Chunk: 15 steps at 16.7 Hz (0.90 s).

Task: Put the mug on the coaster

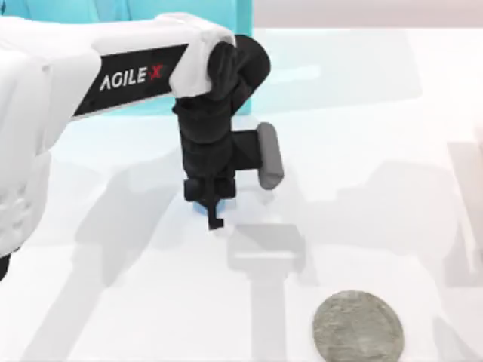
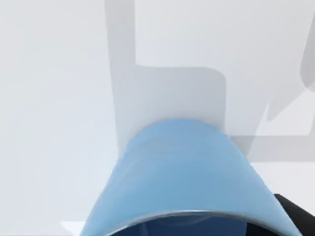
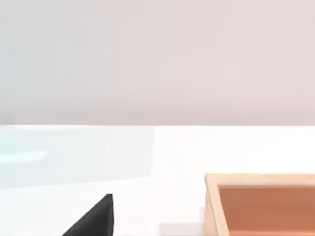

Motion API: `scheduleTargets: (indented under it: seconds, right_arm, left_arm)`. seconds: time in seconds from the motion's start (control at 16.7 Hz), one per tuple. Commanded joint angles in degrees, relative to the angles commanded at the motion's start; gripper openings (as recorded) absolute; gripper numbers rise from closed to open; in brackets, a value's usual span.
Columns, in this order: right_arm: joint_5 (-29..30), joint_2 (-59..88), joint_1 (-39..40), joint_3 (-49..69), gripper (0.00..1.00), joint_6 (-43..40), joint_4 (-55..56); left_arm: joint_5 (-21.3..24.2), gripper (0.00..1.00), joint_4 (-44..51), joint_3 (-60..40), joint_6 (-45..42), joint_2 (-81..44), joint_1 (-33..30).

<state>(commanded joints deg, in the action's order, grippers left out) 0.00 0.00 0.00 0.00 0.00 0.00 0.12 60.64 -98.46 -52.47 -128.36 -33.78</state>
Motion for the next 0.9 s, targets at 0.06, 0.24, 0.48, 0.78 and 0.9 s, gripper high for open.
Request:
scheduleTargets:
  seconds: [0.06, 0.24, 0.48, 0.78, 0.9]
  right_arm:
    - [0.00, 0.00, 0.00, 0.00, 1.00, 0.00, 0.00]
    - [0.00, 0.00, 0.00, 0.00, 1.00, 0.00, 0.00]
    - [0.00, 0.00, 0.00, 0.00, 1.00, 0.00, 0.00]
    - [0.00, 0.00, 0.00, 0.00, 1.00, 0.00, 0.00]
    - [0.00, 0.00, 0.00, 0.00, 1.00, 0.00, 0.00]
  left_arm:
    - [-0.01, 0.00, 1.01, -1.75, 3.49, -0.87, -1.20]
    - [-0.04, 0.00, 4.58, -7.73, 16.62, -3.70, -5.41]
    - [0.04, 0.00, 10.32, -16.17, 39.36, -7.66, -11.97]
    - [0.40, 0.00, 17.96, -26.32, 72.82, -12.27, -20.69]
    - [0.51, 0.00, 20.58, -30.02, 85.49, -13.54, -23.93]
